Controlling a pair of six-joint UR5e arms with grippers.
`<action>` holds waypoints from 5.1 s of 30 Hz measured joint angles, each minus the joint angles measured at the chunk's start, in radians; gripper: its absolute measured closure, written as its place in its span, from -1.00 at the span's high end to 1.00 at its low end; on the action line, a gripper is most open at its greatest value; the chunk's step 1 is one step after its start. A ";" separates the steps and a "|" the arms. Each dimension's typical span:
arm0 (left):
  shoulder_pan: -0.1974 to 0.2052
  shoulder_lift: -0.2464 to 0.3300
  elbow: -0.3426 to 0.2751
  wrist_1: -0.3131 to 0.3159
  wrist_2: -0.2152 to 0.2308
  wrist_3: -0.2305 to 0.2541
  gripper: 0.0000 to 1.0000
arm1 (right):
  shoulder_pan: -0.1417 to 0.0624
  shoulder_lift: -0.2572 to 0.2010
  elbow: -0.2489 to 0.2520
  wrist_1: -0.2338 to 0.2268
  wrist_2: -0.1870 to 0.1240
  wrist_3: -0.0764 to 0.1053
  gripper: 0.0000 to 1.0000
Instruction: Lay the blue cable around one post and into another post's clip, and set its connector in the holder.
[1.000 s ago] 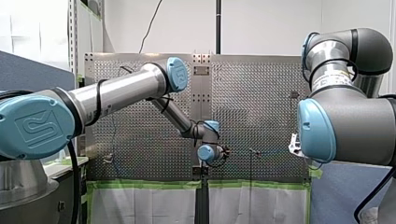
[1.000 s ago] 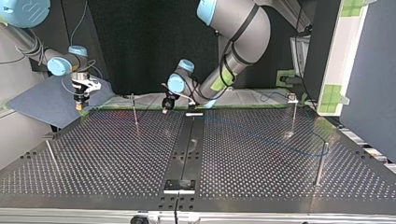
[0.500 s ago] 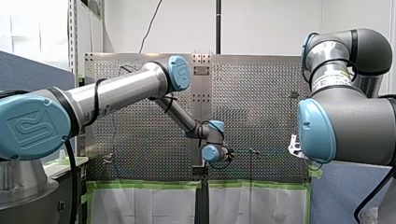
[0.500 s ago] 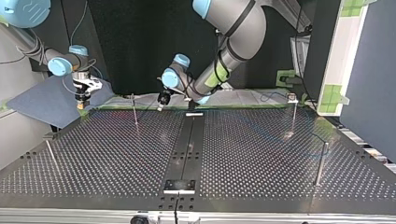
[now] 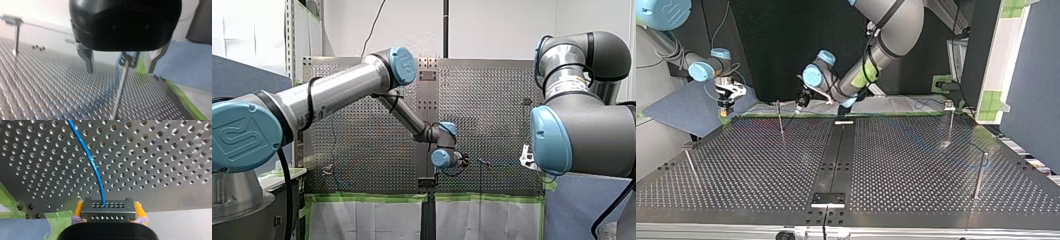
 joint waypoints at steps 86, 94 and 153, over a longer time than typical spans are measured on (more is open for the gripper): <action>-0.155 0.225 -0.339 0.030 -0.273 -0.025 1.00 | 0.004 0.016 0.000 -0.008 -0.019 0.085 -1.00; -0.173 0.294 -0.407 -0.037 -0.342 -0.053 1.00 | 0.005 0.017 0.000 -0.005 -0.026 0.096 -1.00; -0.096 0.801 -0.915 0.087 -0.483 -0.205 0.95 | 0.026 0.024 -0.001 -0.024 -0.043 0.119 -1.00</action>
